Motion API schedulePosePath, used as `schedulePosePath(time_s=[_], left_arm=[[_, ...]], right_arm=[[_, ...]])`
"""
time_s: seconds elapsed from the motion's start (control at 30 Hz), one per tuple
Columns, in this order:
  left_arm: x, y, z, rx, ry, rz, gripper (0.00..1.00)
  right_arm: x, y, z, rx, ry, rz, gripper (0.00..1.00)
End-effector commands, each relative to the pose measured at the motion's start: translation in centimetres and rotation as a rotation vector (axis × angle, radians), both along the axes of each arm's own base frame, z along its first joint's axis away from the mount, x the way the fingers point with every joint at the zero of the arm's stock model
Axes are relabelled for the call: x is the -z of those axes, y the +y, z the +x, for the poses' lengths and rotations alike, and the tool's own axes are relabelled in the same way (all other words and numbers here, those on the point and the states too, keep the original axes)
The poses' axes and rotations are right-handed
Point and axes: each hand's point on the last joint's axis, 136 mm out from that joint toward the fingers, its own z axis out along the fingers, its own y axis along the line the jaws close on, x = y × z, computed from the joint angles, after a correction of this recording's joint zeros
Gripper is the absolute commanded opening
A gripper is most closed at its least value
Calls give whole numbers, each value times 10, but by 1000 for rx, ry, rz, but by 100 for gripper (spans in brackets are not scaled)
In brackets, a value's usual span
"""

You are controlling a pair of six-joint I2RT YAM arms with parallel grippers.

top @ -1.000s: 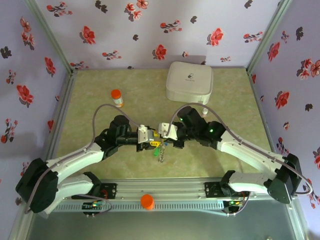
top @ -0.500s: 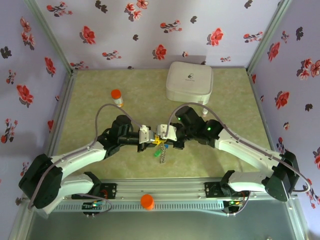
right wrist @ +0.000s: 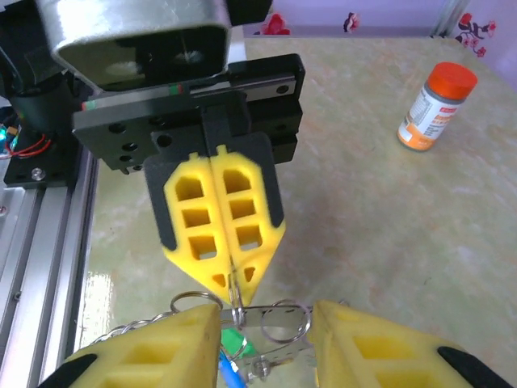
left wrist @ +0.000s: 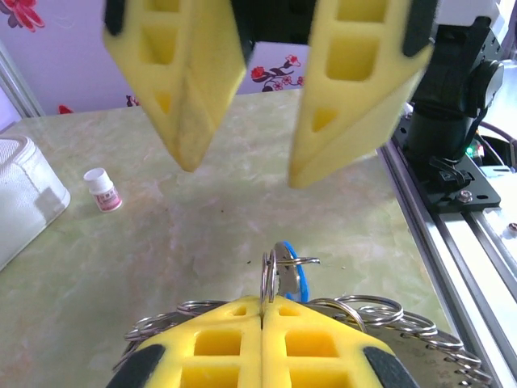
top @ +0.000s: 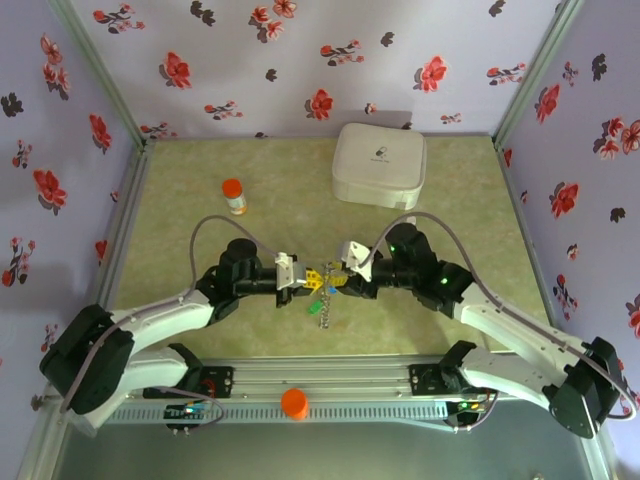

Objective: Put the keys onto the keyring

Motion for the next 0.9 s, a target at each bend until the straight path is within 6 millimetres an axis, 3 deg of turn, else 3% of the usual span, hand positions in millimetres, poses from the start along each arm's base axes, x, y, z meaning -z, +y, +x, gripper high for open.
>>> schedulePosePath(time_s=[0.0,0.27,0.5,0.67,0.87], left_arm=[[-29,-2,5,-16,-49,-132,0],[-31,-2,5,-20,-58,-160,0],[-32,-1,5,-21,-60,-161,0],[-33,-1,4,-21,-60,-166,0],[-35,0,4,-22,-58,-169,0]], right_arm=[[-7,2,3,48,42,89,36],[22,-10,4,105,87,-7,37],[25,-11,-3,91,110,1,35],[21,-3,-2,67,133,34,28],[23,-2,-5,50,141,17,11]])
